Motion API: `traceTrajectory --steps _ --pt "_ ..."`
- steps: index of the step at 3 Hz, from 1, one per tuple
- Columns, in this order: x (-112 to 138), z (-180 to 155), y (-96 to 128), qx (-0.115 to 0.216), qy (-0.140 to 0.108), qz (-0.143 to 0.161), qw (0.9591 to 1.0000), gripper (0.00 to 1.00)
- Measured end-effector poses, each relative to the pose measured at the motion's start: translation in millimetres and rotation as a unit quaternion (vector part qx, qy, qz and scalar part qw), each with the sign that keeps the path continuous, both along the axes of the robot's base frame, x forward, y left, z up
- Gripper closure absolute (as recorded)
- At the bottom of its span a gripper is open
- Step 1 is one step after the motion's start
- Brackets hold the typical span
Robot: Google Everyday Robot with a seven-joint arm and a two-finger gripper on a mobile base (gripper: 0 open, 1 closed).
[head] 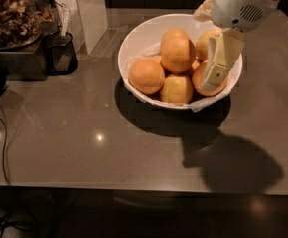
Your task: Pick orange from white bowl
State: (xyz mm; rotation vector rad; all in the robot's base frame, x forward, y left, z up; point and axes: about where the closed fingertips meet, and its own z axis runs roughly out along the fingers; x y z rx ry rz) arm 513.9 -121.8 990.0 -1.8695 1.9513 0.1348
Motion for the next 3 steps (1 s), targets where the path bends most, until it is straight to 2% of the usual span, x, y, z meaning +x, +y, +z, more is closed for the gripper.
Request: traceTrajectory --steps 1,2,3 --pt "13.6 4.9 4.0 0.013 -0.011 0.005 0.9998 0.0" --pt "33.9 8.4 18.1 0.019 -0.015 0.027 0.9994 0.0" --pt "35.8 10.5 19.9 0.021 -0.019 0.027 0.9992 0.16"
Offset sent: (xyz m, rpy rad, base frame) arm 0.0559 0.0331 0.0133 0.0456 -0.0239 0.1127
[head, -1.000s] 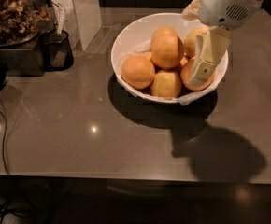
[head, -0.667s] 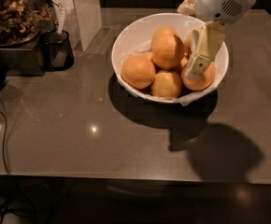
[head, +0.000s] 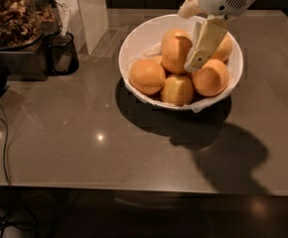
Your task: Pick orange from white bowl
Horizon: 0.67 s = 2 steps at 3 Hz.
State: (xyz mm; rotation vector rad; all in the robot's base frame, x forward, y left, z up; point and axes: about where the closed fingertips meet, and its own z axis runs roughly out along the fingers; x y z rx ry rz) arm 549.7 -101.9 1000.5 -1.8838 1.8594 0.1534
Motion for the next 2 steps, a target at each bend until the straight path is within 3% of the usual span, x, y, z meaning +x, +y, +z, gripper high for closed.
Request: traceTrajectory --steps 1,2 --pt "0.1 0.0 0.1 0.0 0.0 0.0 1.0 0.2" --pt "5.4 -6.7 6.4 0.007 0.006 0.007 0.9999 0.04"
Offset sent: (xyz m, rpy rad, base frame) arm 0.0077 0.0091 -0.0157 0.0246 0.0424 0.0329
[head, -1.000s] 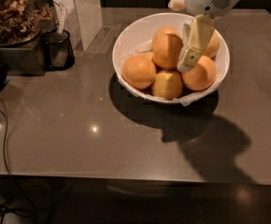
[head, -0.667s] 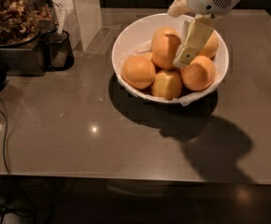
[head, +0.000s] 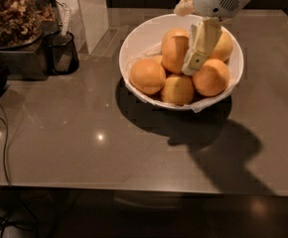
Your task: Pick orange from white bowl
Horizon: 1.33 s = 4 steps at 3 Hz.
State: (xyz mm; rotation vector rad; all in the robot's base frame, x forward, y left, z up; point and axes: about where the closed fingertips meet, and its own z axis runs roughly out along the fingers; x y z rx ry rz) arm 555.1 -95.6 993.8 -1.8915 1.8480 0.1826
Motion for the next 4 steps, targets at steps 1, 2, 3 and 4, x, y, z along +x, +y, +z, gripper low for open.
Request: traceTrajectory --steps 1,2,3,4 --pt "7.7 -8.5 4.0 0.003 0.007 0.005 1.0 0.08" --pt "15.2 -18.0 4.2 0.004 0.016 0.004 0.9998 0.12" --pt "20.8 -27.3 -0.4 0.004 0.027 -0.003 0.9996 0.12" --pt "24.5 -36.6 -5.4 0.003 0.037 -0.01 0.9993 0.16"
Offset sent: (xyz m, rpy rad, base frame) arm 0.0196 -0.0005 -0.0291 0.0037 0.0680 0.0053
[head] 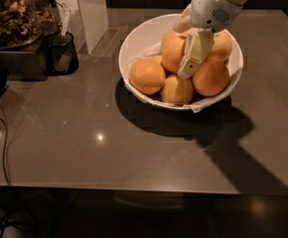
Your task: Pick orange from white bowl
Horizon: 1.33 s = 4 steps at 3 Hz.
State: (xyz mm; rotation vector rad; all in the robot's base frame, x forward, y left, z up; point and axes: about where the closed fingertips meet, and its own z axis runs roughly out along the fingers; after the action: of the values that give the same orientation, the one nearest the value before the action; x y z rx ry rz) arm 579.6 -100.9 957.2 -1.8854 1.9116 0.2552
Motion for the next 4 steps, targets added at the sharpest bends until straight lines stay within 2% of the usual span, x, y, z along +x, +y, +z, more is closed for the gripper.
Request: traceTrajectory --steps 2,3,4 --pt "2.9 -24.0 -7.2 -0.001 0.03 -0.012 0.9995 0.25" --pt "3.5 -22.1 -6.9 0.0 0.032 -0.012 0.9994 0.25" --pt "5.9 -21.3 -4.3 0.005 0.033 -0.012 0.9994 0.44"
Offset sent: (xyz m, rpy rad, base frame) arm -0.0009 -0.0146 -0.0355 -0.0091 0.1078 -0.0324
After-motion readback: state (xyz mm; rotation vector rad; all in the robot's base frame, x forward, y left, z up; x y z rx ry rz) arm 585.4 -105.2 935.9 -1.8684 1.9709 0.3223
